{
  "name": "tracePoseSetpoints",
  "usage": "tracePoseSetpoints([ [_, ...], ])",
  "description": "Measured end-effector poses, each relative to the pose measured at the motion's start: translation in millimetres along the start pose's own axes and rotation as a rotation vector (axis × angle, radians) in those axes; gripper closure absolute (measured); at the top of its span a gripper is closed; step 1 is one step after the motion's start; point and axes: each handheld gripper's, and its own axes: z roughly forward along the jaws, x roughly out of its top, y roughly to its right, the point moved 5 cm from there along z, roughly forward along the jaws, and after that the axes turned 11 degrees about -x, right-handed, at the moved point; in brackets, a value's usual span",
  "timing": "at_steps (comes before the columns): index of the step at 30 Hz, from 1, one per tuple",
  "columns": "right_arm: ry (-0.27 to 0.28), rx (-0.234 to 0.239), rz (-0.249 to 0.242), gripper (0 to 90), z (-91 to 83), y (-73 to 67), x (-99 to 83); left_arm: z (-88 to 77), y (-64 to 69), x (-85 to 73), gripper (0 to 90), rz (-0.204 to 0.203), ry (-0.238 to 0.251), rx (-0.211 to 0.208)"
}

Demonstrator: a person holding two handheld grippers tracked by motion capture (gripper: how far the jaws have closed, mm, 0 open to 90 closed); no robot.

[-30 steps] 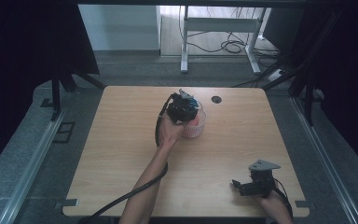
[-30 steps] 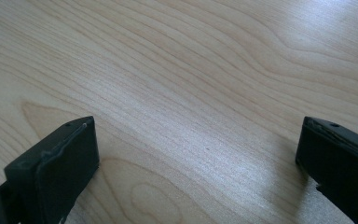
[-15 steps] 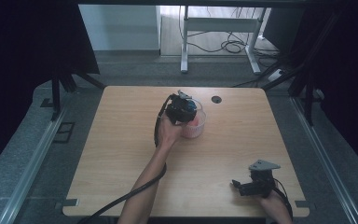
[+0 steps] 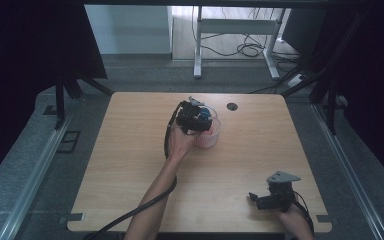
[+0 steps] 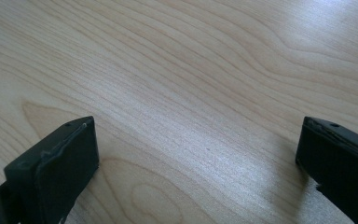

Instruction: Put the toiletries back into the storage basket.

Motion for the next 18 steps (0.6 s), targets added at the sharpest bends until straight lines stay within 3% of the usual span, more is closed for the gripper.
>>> tracePoseSetpoints([
  [8,0.001,0.000,-0.001,0.0,0.1,0.1,0.1,-9.2,3.9,1.1,13.7,0.010,0.007,-0.026],
  [18,0.001,0.000,-0.001,0.0,0.1,0.0,0.1,-24.3,12.1,-1.0,12.6,0.047,0.031,-0.062],
])
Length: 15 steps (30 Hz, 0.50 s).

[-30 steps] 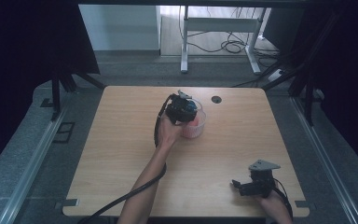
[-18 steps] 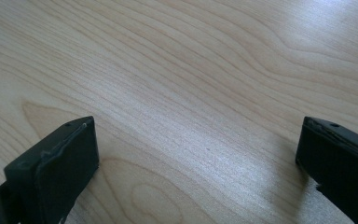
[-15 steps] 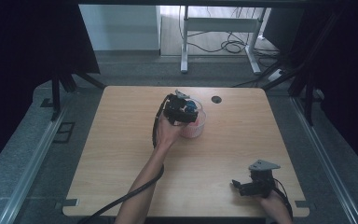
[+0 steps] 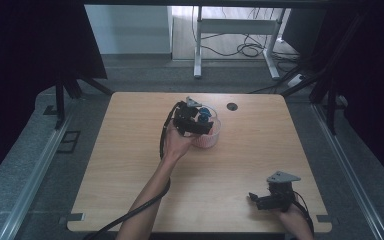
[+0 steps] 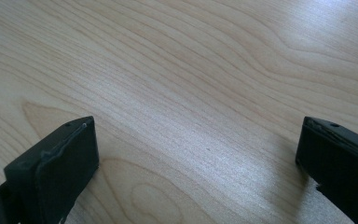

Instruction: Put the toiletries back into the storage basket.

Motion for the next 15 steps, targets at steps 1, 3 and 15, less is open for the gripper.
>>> tracePoseSetpoints([
  [1,0.000,0.000,0.000,0.0,0.0,0.0,0.0,-1.4,0.8,-0.5,12.7,0.003,0.001,-0.004],
  [3,0.000,0.000,0.001,0.0,0.0,0.0,0.0,-3.5,2.2,-1.3,12.7,0.006,0.007,-0.009],
  [15,-0.001,0.000,0.001,0.0,0.0,-0.1,0.1,-18.8,11.2,-5.3,13.0,0.024,0.027,-0.043],
])
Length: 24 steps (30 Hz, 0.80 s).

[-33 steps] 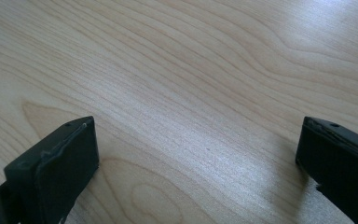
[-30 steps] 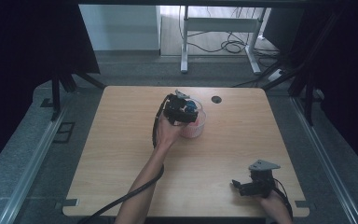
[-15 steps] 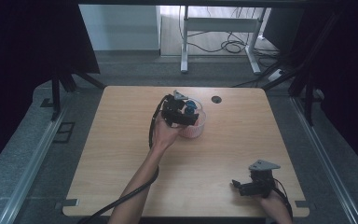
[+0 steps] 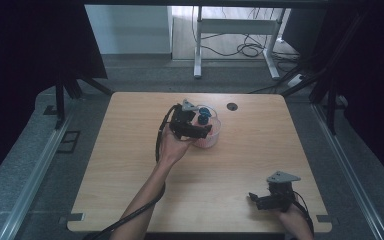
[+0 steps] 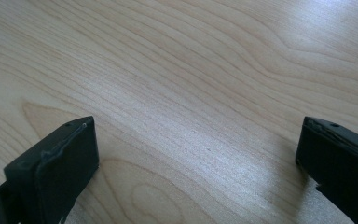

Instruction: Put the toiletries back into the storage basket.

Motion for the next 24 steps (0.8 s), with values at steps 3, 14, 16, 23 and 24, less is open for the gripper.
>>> tracePoseSetpoints([
  [3,0.000,0.000,0.000,0.0,0.0,-0.1,0.0,-3.4,3.4,-0.4,13.0,0.011,0.000,-0.007],
  [14,-0.001,0.000,0.002,0.0,-0.1,-0.2,0.0,-14.1,12.2,-0.5,13.3,0.029,0.001,-0.022],
  [16,-0.001,0.000,0.002,0.0,-0.1,-0.2,0.0,-15.7,13.6,-0.8,13.4,0.031,-0.001,-0.023],
  [23,-0.001,-0.001,0.003,0.0,-0.1,-0.3,0.0,-21.3,18.2,-2.4,13.6,0.039,0.001,-0.031],
  [24,-0.001,-0.002,0.003,0.0,-0.1,-0.4,0.0,-22.0,18.6,-2.7,13.7,0.041,-0.001,-0.032],
])
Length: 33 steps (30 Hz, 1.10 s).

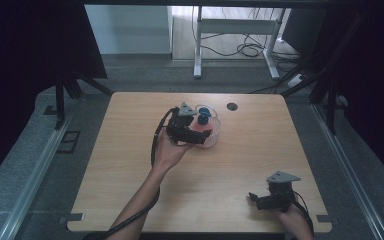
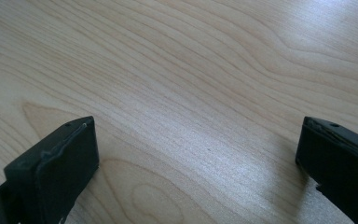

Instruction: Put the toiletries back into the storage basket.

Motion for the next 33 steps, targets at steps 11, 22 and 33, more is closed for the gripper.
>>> tracePoseSetpoints([
  [11,-0.001,-0.001,0.000,0.0,-0.1,-0.1,0.0,-8.1,3.2,-3.8,14.1,0.009,-0.006,0.004],
  [22,0.000,-0.003,-0.001,0.0,-0.1,-0.1,0.0,-20.0,2.9,-9.8,14.4,0.007,-0.009,0.016],
  [33,-0.001,-0.004,0.001,0.0,-0.2,-0.3,0.0,-33.1,2.6,-16.4,14.6,0.001,-0.004,0.023],
])
